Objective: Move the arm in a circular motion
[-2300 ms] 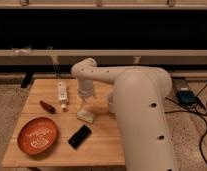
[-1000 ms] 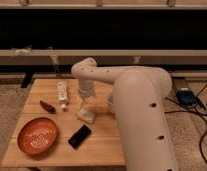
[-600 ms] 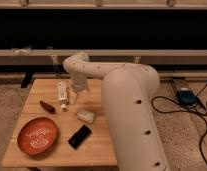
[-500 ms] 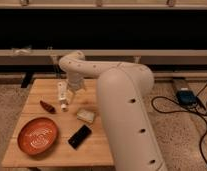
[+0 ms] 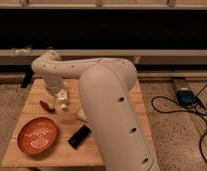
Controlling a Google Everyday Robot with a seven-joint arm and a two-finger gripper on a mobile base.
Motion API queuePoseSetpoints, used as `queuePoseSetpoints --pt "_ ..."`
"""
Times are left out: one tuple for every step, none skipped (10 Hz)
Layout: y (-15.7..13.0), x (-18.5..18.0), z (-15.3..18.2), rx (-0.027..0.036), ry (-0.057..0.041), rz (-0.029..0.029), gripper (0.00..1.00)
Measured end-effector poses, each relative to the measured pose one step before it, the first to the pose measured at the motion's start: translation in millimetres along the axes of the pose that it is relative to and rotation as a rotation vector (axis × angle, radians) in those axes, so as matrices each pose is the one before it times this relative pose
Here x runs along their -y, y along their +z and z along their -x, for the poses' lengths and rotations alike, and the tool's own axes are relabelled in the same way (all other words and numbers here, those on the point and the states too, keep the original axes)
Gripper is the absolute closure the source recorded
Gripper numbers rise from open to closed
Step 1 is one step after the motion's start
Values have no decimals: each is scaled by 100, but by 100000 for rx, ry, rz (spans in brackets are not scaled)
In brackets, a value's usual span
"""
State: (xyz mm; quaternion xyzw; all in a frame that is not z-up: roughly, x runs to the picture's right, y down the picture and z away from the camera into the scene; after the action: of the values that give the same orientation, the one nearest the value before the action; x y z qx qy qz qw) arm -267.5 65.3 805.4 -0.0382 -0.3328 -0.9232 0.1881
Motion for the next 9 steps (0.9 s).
queuePoseSetpoints --pt "-643 3005 -915 -470 -6377 134 20" --pt "-582 2155 -496 -402 -4973 373 20" --pt "-413 1832 -418 -250 -4136 -49 20" --pt "-684 2877 -653 -364 -6506 -265 20" --pt "-631 2636 -645 -382 -6418 -481 20" --pt "-533 1861 -417 -624 -4275 -417 20" --pt "-716 2396 -221 -615 -5264 -462 20" --pt "-1008 2924 149 -1061 -5083 -470 20" --pt "-482 1757 485 -682 -1018 -293 20"
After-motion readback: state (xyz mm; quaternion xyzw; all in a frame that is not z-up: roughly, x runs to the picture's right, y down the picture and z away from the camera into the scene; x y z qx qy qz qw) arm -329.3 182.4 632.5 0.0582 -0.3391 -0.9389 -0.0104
